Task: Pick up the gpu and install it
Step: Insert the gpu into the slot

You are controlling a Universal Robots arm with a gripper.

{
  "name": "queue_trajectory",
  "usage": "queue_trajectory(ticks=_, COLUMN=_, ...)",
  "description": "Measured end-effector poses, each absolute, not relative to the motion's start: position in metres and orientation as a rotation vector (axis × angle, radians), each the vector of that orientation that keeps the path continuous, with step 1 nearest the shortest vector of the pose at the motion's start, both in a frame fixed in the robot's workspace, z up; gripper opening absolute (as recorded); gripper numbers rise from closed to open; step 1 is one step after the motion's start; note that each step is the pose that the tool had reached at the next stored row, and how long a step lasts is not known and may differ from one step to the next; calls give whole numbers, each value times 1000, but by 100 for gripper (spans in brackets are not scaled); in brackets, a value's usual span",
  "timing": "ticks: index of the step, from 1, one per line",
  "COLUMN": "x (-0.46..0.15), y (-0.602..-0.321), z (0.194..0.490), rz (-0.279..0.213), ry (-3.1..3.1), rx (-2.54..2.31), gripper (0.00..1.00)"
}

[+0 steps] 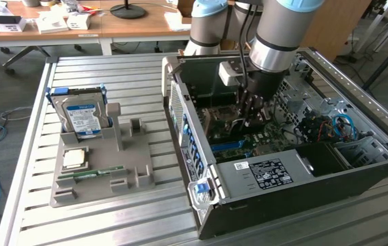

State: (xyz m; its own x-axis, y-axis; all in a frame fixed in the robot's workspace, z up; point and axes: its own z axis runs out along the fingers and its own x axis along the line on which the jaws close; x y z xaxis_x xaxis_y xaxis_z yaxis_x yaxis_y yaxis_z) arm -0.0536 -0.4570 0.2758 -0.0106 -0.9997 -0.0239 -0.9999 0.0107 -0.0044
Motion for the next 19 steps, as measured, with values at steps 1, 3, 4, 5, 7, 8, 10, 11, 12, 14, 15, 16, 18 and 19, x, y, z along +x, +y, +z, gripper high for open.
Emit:
queue_trajectory(ticks=1, x=-54, y=-457, z=274, rz=21, ry=2219, rx=-2195, gripper=27)
queue_trajectory(ticks=3, x=-55, y=-457, z=272, rz=21, ry=2219, rx=-2195, gripper=27)
queue_trajectory(ticks=4, x=-55, y=-457, z=271, rz=21, ry=2219, rx=-2195, gripper=27)
queue_trajectory(ticks=5, x=-56, y=-457, z=270, rz=21, ry=2219, rx=-2195, gripper=27)
queue_trajectory(ticks=7, x=-56, y=-457, z=268, rz=21, ry=2219, rx=-2195, gripper=27)
queue_trajectory(ticks=8, x=-57, y=-457, z=267, rz=21, ry=2219, rx=-2195, gripper=27)
queue_trajectory(ticks=10, x=-57, y=-457, z=266, rz=21, ry=2219, rx=-2195, gripper=27)
queue_trajectory(ticks=11, x=-58, y=-457, z=265, rz=21, ry=2219, rx=-2195, gripper=27)
queue_trajectory(ticks=12, x=-58, y=-457, z=265, rz=21, ry=2219, rx=-2195, gripper=27)
queue_trajectory(ticks=14, x=-58, y=-457, z=265, rz=21, ry=2219, rx=-2195, gripper=27)
queue_trajectory(ticks=15, x=-58, y=-457, z=265, rz=21, ry=2219, rx=-2195, gripper=27)
queue_trajectory(ticks=16, x=-58, y=-457, z=265, rz=21, ry=2219, rx=-2195, gripper=27)
queue_trajectory(ticks=18, x=-59, y=-457, z=265, rz=21, ry=2219, rx=-2195, gripper=27)
queue_trajectory(ticks=19, x=-60, y=-457, z=265, rz=21, ry=2218, rx=-2195, gripper=27)
